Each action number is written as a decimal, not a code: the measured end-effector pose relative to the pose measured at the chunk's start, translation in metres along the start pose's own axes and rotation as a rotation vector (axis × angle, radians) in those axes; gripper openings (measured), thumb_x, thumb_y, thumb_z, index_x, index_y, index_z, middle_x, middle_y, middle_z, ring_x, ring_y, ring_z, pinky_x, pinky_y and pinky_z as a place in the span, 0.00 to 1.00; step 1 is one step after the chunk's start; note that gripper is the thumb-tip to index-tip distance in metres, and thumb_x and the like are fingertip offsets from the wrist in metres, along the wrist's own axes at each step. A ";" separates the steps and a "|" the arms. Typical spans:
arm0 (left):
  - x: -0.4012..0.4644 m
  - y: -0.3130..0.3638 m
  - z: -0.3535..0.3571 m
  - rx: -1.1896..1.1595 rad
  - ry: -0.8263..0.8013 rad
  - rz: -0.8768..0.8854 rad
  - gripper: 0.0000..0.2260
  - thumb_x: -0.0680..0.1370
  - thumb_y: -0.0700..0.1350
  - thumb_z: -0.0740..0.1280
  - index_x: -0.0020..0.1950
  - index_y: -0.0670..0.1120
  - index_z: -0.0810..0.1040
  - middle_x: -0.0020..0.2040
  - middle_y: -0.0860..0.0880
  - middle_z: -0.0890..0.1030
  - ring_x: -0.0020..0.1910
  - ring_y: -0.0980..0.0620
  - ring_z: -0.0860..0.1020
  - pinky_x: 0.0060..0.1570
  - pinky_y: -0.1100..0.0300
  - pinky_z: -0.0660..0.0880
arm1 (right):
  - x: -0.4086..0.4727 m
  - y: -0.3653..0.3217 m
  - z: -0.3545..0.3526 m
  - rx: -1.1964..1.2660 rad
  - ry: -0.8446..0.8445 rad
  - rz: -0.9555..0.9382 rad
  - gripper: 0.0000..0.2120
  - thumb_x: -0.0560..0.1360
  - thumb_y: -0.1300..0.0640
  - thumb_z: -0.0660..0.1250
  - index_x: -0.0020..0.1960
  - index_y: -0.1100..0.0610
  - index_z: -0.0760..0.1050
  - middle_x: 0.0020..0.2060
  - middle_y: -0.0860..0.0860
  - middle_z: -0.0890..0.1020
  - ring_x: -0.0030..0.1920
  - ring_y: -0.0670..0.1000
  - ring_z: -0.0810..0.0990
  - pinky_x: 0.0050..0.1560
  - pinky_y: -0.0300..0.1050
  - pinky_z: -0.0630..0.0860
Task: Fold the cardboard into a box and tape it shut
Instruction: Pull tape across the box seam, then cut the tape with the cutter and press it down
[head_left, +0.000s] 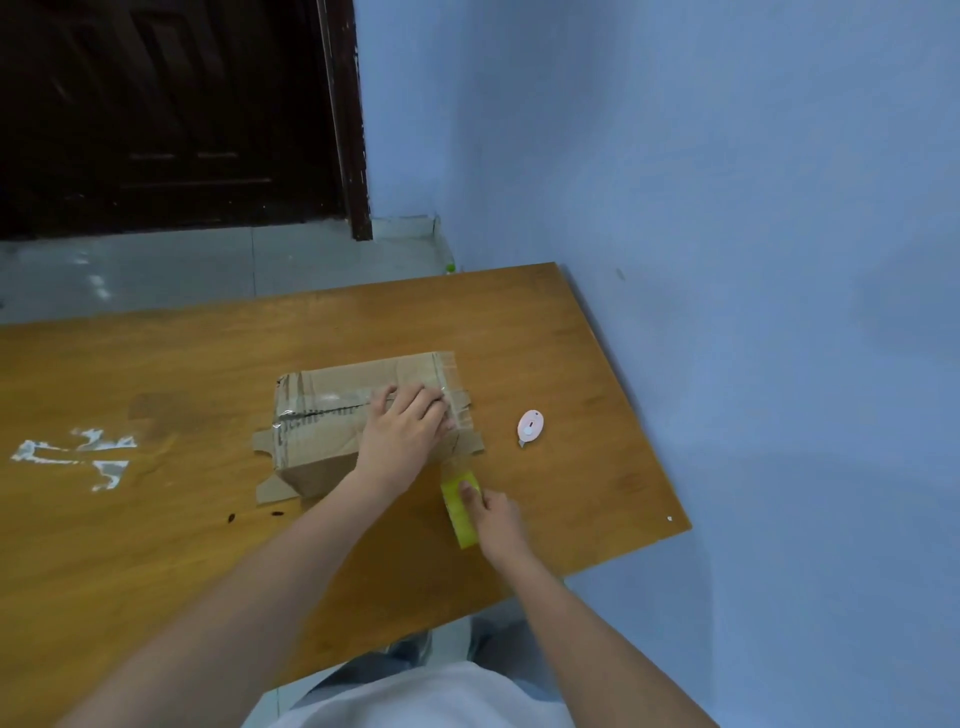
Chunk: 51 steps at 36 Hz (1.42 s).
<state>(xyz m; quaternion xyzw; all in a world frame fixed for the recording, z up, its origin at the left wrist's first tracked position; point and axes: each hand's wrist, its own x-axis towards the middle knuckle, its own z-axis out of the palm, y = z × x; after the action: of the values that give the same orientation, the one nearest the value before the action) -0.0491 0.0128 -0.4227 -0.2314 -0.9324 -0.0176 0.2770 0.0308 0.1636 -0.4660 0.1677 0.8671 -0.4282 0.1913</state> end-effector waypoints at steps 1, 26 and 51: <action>-0.001 0.001 -0.002 -0.015 -0.019 -0.007 0.09 0.75 0.49 0.67 0.47 0.46 0.83 0.49 0.51 0.83 0.50 0.50 0.81 0.55 0.52 0.74 | 0.000 0.001 0.000 0.003 -0.005 0.005 0.22 0.78 0.36 0.54 0.30 0.47 0.66 0.26 0.44 0.70 0.27 0.43 0.68 0.29 0.41 0.62; -0.019 0.027 -0.005 -0.041 -0.671 -0.080 0.54 0.65 0.73 0.63 0.77 0.43 0.41 0.77 0.39 0.46 0.76 0.39 0.41 0.70 0.36 0.40 | 0.021 0.009 -0.006 0.231 0.045 0.124 0.24 0.81 0.41 0.47 0.42 0.54 0.75 0.36 0.47 0.77 0.39 0.48 0.76 0.42 0.45 0.70; -0.018 0.027 -0.007 -0.026 -0.680 -0.118 0.58 0.63 0.74 0.63 0.76 0.44 0.36 0.78 0.41 0.45 0.76 0.41 0.40 0.72 0.39 0.42 | 0.104 -0.001 -0.068 -0.322 0.191 0.144 0.15 0.76 0.59 0.64 0.61 0.61 0.66 0.58 0.61 0.74 0.58 0.63 0.74 0.53 0.52 0.73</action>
<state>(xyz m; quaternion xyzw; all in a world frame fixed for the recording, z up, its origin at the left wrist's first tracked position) -0.0201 0.0285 -0.4295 -0.1731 -0.9829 0.0327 -0.0542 -0.0730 0.2314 -0.4767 0.2365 0.9243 -0.2514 0.1626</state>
